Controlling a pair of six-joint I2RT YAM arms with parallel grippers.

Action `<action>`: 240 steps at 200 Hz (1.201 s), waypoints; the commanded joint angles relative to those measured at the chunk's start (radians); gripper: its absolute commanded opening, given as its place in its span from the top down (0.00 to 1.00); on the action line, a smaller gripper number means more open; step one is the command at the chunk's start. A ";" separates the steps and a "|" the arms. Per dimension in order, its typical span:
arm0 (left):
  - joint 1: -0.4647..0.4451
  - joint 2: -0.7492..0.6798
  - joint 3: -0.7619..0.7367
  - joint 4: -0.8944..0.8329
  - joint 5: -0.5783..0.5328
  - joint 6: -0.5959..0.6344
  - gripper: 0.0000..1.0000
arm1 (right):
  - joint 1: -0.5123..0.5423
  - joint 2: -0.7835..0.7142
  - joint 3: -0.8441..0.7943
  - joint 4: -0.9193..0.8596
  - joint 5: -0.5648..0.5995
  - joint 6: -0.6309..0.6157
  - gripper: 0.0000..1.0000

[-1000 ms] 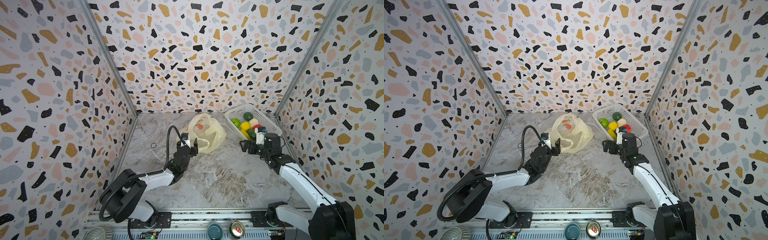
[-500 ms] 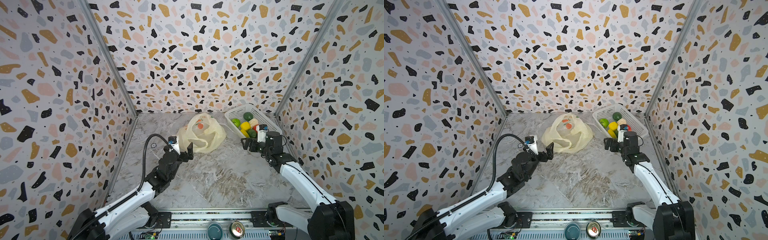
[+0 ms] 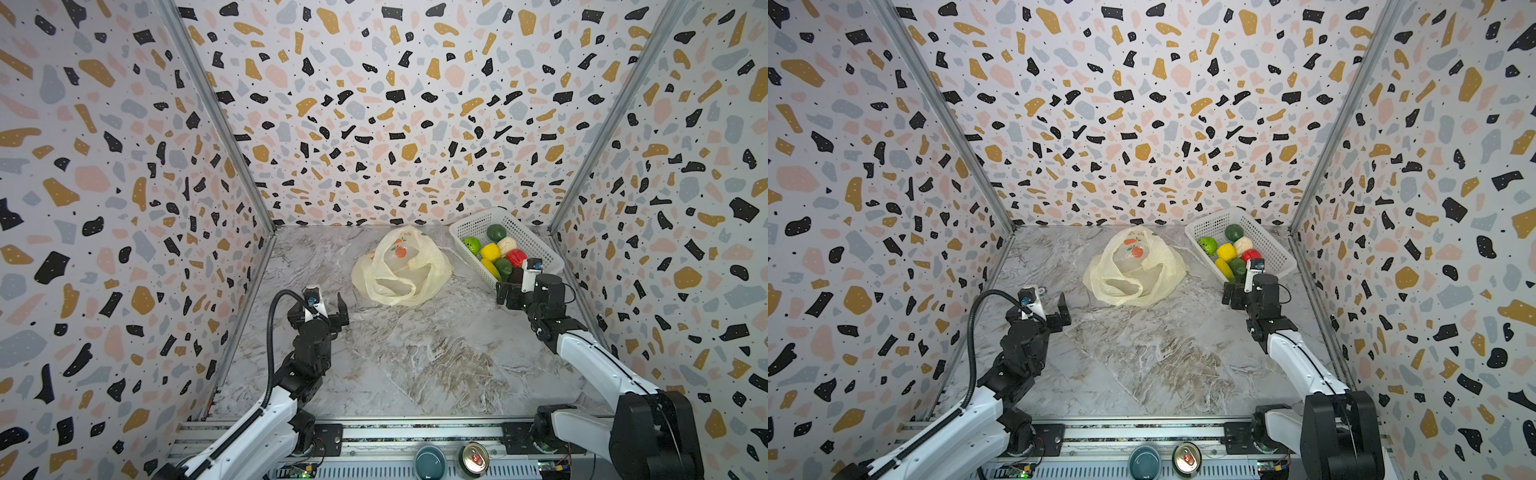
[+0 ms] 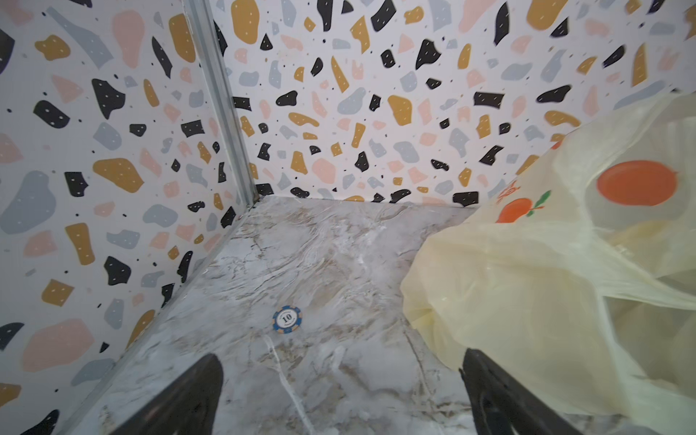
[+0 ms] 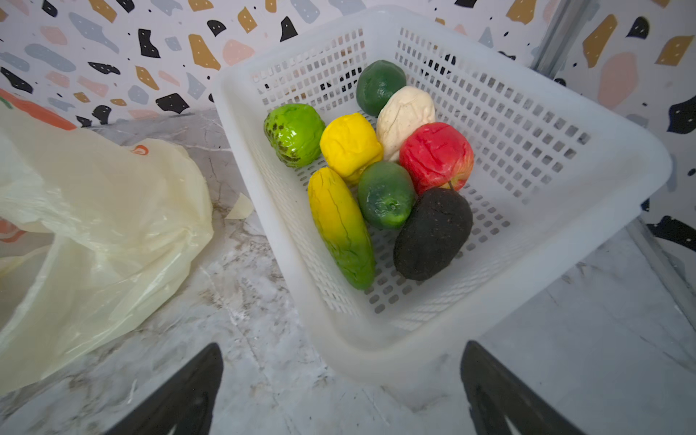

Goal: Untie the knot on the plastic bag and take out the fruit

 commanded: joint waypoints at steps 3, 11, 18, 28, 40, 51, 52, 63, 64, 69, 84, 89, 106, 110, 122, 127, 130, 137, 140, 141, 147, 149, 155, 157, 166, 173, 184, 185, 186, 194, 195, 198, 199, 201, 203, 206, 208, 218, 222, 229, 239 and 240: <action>0.067 0.073 -0.037 0.219 0.019 0.071 0.00 | -0.007 0.022 -0.081 0.239 0.070 -0.086 0.01; 0.095 0.099 -0.054 0.260 0.040 0.075 0.00 | -0.010 0.052 -0.090 0.256 0.077 -0.103 0.01; 0.115 0.115 -0.068 0.292 0.049 0.079 0.00 | -0.016 0.079 -0.091 0.260 0.079 -0.116 0.01; 0.137 0.139 -0.090 0.350 0.066 0.100 0.00 | -0.017 0.109 -0.115 0.304 0.079 -0.137 0.01; 0.165 0.168 -0.107 0.411 0.090 0.116 0.00 | -0.019 0.119 -0.164 0.407 0.065 -0.153 0.01; 0.199 0.209 -0.119 0.468 0.110 0.111 0.00 | -0.019 0.129 -0.205 0.499 0.045 -0.166 0.01; 0.203 0.212 -0.120 0.472 0.113 0.110 0.00 | -0.020 0.131 -0.208 0.509 0.043 -0.167 0.01; 0.236 0.260 -0.124 0.529 0.154 0.104 0.00 | -0.021 0.156 -0.234 0.585 0.029 -0.181 0.01; 0.237 0.264 -0.125 0.534 0.156 0.104 0.00 | -0.020 0.157 -0.235 0.591 0.028 -0.184 0.01; 0.246 0.286 -0.127 0.558 0.166 0.101 0.00 | -0.021 0.172 -0.242 0.615 0.025 -0.189 0.01; 0.263 0.350 -0.139 0.652 0.187 0.090 0.01 | -0.022 0.196 -0.231 0.632 -0.006 -0.208 0.01; 0.266 0.373 -0.140 0.678 0.205 0.091 0.01 | -0.022 0.200 -0.237 0.657 -0.011 -0.209 0.01; 0.267 0.437 -0.136 0.717 0.216 0.095 0.02 | -0.024 0.208 -0.243 0.705 -0.015 -0.220 0.01; 0.268 0.451 -0.137 0.729 0.214 0.094 0.01 | -0.024 0.211 -0.243 0.712 -0.013 -0.223 0.01; 0.268 0.489 -0.144 0.771 0.198 0.089 0.02 | -0.024 0.221 -0.246 0.739 -0.015 -0.232 0.01; 0.268 0.506 -0.145 0.787 0.195 0.088 0.02 | -0.024 0.224 -0.249 0.751 -0.016 -0.234 0.01; 0.268 0.518 -0.146 0.797 0.191 0.088 0.02 | -0.024 0.226 -0.250 0.762 -0.015 -0.232 0.01; 0.268 0.543 -0.149 0.824 0.182 0.083 0.02 | -0.030 0.238 -0.272 0.810 -0.027 -0.222 0.01; 0.268 0.553 -0.151 0.836 0.178 0.083 0.02 | -0.032 0.247 -0.287 0.852 -0.030 -0.216 0.01; 0.268 0.558 -0.152 0.839 0.176 0.082 0.02 | -0.032 0.253 -0.293 0.865 -0.031 -0.215 0.01; 0.268 0.574 -0.154 0.856 0.169 0.080 0.02 | -0.033 0.277 -0.322 0.940 -0.032 -0.213 0.01; 0.268 0.579 -0.154 0.859 0.167 0.079 0.02 | -0.033 0.286 -0.330 0.960 -0.032 -0.214 0.01; 0.268 0.595 -0.153 0.872 0.162 0.075 0.02 | -0.035 0.308 -0.349 1.014 -0.029 -0.213 0.01; 0.268 0.597 -0.151 0.875 0.161 0.075 0.02 | -0.033 0.316 -0.354 1.030 -0.028 -0.213 0.01; 0.268 0.593 -0.149 0.864 0.163 0.075 0.02 | -0.034 0.330 -0.363 1.071 -0.026 -0.212 0.01; 0.268 0.585 -0.147 0.848 0.165 0.074 0.01 | -0.033 0.317 -0.350 1.018 -0.024 -0.210 0.01; 0.270 0.592 -0.146 0.857 0.165 0.075 0.01 | -0.034 0.327 -0.355 1.048 -0.022 -0.210 0.01; 0.270 0.592 -0.146 0.858 0.163 0.075 0.01 | -0.033 0.327 -0.356 1.050 -0.022 -0.211 0.01; 0.270 0.593 -0.146 0.858 0.163 0.074 0.01 | -0.034 0.327 -0.355 1.050 -0.022 -0.210 0.01; 0.272 0.592 -0.143 0.850 0.157 0.070 0.01 | -0.034 0.322 -0.353 1.035 -0.019 -0.212 0.01; 0.272 0.592 -0.142 0.849 0.158 0.069 0.01 | -0.034 0.322 -0.353 1.032 -0.018 -0.212 0.01; 0.273 0.592 -0.141 0.845 0.158 0.067 0.01 | -0.032 0.320 -0.354 1.031 -0.013 -0.213 0.01; 0.274 0.592 -0.141 0.845 0.158 0.067 0.01 | -0.032 0.320 -0.354 1.032 -0.010 -0.212 0.01; 0.274 0.592 -0.140 0.844 0.158 0.066 0.01 | -0.029 0.321 -0.356 1.037 -0.001 -0.210 0.01; 0.274 0.591 -0.140 0.843 0.158 0.066 0.01 | -0.027 0.321 -0.359 1.041 0.012 -0.209 0.01; 0.274 0.593 -0.139 0.843 0.157 0.065 0.01 | -0.022 0.322 -0.360 1.048 0.035 -0.206 0.01; 0.274 0.593 -0.139 0.843 0.158 0.066 0.01 | -0.018 0.322 -0.363 1.051 0.049 -0.205 0.01; 0.276 0.592 -0.139 0.843 0.157 0.064 0.00 | -0.006 0.320 -0.367 1.056 0.080 -0.202 0.01; 0.276 0.593 -0.139 0.843 0.156 0.064 0.00 | -0.004 0.321 -0.368 1.060 0.083 -0.204 0.01; 0.276 0.593 -0.137 0.841 0.150 0.062 0.00 | -0.003 0.321 -0.368 1.062 0.085 -0.204 0.01; 0.277 0.593 -0.134 0.834 0.146 0.056 0.00 | -0.003 0.320 -0.370 1.062 0.088 -0.204 0.01; 0.277 0.593 -0.134 0.834 0.145 0.056 0.00 | -0.003 0.320 -0.370 1.062 0.088 -0.204 0.01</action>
